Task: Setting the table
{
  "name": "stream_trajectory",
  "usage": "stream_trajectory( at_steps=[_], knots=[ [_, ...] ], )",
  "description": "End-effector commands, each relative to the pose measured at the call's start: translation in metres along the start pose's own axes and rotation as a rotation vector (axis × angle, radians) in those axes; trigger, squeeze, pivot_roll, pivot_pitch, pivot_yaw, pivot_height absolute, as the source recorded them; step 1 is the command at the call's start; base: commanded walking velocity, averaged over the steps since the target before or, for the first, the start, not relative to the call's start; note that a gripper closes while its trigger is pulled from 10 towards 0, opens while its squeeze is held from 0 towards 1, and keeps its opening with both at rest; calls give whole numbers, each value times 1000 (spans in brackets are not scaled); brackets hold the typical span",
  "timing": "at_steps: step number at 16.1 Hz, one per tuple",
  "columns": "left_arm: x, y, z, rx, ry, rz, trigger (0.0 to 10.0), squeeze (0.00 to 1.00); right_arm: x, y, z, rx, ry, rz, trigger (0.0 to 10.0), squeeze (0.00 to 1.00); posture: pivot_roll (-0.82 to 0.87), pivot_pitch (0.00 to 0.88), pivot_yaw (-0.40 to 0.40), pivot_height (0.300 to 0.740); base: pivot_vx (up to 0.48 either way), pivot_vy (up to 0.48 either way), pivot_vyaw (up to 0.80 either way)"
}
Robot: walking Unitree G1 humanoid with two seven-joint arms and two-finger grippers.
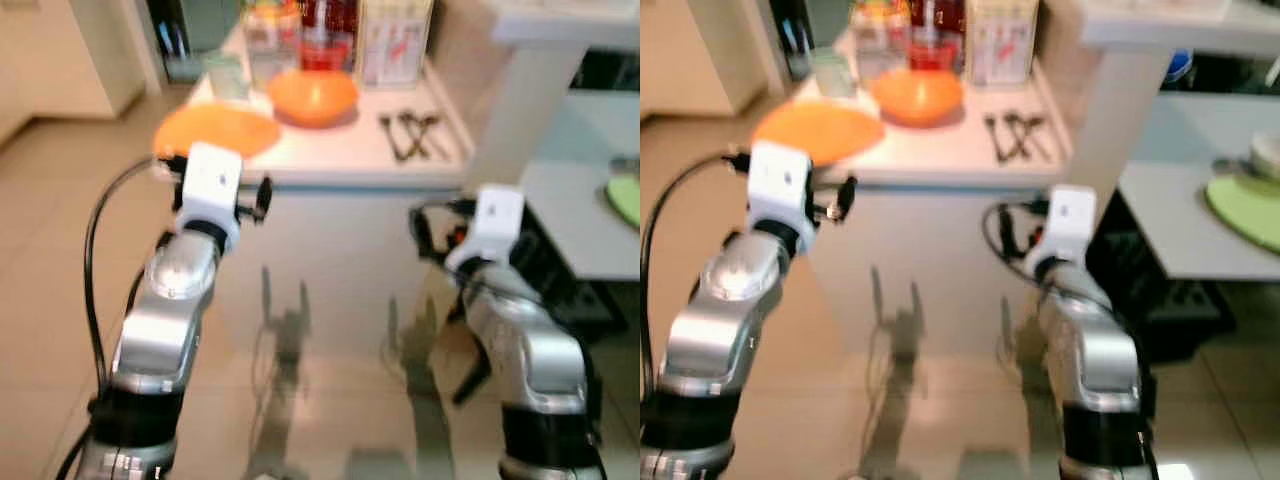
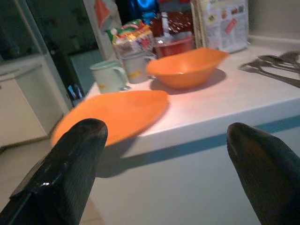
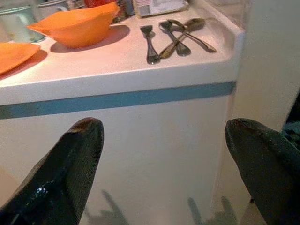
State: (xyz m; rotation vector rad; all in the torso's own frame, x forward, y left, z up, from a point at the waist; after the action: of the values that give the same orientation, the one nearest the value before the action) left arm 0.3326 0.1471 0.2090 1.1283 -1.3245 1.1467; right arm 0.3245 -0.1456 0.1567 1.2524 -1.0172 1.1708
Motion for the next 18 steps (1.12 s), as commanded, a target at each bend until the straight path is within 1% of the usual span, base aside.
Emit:
stream_trajectory(
  at_steps=[1,2,4,6,9,11,12,14,15,17,18],
  knots=[
    [4,-3,-10,32,-10,11,10000,0,7,-1,-4,-10,-14,17,10000,0,94,0,1,740,0,382,0],
    [4,-4,-11,34,-15,12,10000,0,8,-1,-3,-13,-8,22,10000,0,94,0,1,740,0,379,0],
    [6,-4,-14,45,-18,25,10000,0,5,-1,0,-44,46,17,10000,0,111,0,-12,740,0,384,0],
    [9,-5,-16,44,-20,31,10000,0,4,-5,1,-55,54,-5,10000,0,116,0,-13,740,0,384,0],
    [9,-5,-16,37,-38,33,10000,0,5,-8,-3,-40,66,12,10000,0,127,0,-9,740,0,384,0],
    [14,-6,-14,28,-35,51,10000,0,11,-7,-6,-29,83,31,10000,0,128,0,-4,740,0,398,0],
    [16,-6,-12,11,-34,56,10000,0,12,-7,-6,-27,87,34,10000,0,127,0,-2,740,0,0,0],
    [15,-7,-8,-27,-111,50,10000,0,12,-7,-9,-16,104,40,10000,0,123,0,10,740,0,-480,0],
    [15,-6,-9,-20,-109,52,10000,0,12,-7,-10,-16,111,39,10000,0,123,0,10,740,0,-480,0],
    [17,-7,-15,45,-56,61,10000,0,13,-5,-7,-26,115,48,10000,0,120,0,19,740,0,0,0],
    [18,-7,-16,48,-49,63,10000,0,14,-5,-7,-27,112,51,10000,0,120,0,22,740,0,0,0]
  ],
)
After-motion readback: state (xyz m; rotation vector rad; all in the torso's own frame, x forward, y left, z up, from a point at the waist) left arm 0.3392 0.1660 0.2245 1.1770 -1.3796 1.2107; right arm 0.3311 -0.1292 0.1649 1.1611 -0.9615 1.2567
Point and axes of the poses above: a point about 5 cm out from each wrist's last joint towards the gripper, its own y axis pointing back from the gripper into the wrist, its own x axis along the axis of the wrist's last joint, z = x × y, the point moved 2 cm from there along -y, pointing out of the wrist towards the gripper, and after that the axes turned 13 degrees about y, right-handed, at the moved point
